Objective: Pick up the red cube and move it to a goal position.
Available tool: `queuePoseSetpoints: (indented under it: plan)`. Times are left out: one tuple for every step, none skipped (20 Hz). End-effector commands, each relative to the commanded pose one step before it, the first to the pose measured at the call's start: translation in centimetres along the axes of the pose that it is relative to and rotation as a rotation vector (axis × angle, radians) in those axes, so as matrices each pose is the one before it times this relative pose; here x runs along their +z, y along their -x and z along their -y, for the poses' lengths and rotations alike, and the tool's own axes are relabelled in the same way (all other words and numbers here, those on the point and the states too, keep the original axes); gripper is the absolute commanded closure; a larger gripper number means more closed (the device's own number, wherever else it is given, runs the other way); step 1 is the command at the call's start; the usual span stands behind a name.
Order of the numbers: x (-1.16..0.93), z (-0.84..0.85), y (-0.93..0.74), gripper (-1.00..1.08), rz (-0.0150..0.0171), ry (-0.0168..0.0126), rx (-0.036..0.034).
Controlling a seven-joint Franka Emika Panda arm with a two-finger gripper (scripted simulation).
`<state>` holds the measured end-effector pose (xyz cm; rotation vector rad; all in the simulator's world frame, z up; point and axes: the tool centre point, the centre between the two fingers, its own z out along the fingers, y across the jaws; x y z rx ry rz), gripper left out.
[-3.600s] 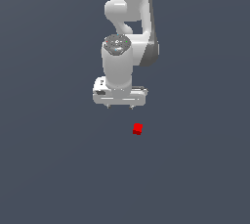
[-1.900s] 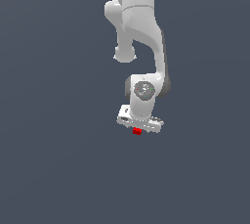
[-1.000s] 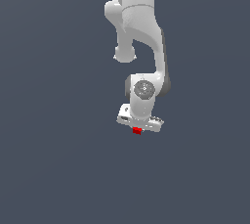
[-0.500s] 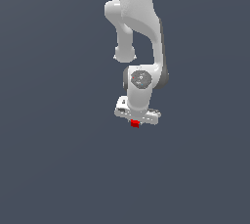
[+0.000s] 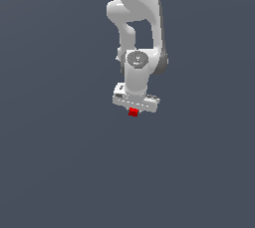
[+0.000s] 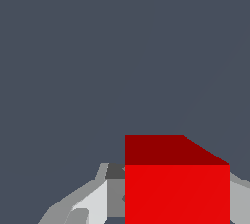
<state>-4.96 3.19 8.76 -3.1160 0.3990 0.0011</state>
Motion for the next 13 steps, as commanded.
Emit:
queuePoseSetpoints:
  plan:
    - [-0.981, -0.689, 0.928, 1.08, -0.00041, -0.00024, -0.00018]
    - [-0.327, -0.231, 0.3, 1.08, 0.0, 0.0, 0.0]
    - [-0.301, -0.212, 0.273, 1.08, 0.0, 0.0, 0.0]
    - [-0.274, -0.191, 0.245, 1.08, 0.0, 0.0, 0.0]
    - [-0.246, -0.171, 0.216, 1.08, 0.0, 0.0, 0.0]
    - [-0.219, -0.15, 0.186, 1.08, 0.0, 0.0, 0.0]
    - [-0.191, -0.129, 0.157, 1.08, 0.0, 0.0, 0.0]
    - [-0.163, -0.109, 0.129, 1.08, 0.0, 0.0, 0.0]
    - [-0.135, -0.089, 0.101, 1.08, 0.0, 0.0, 0.0]
    - [-0.106, -0.068, 0.075, 1.08, 0.0, 0.0, 0.0]
    - [-0.076, -0.048, 0.051, 1.08, 0.0, 0.0, 0.0]
    - [-0.046, -0.029, 0.029, 1.08, 0.0, 0.0, 0.0]
    - [-0.015, -0.009, 0.009, 1.08, 0.0, 0.0, 0.0]
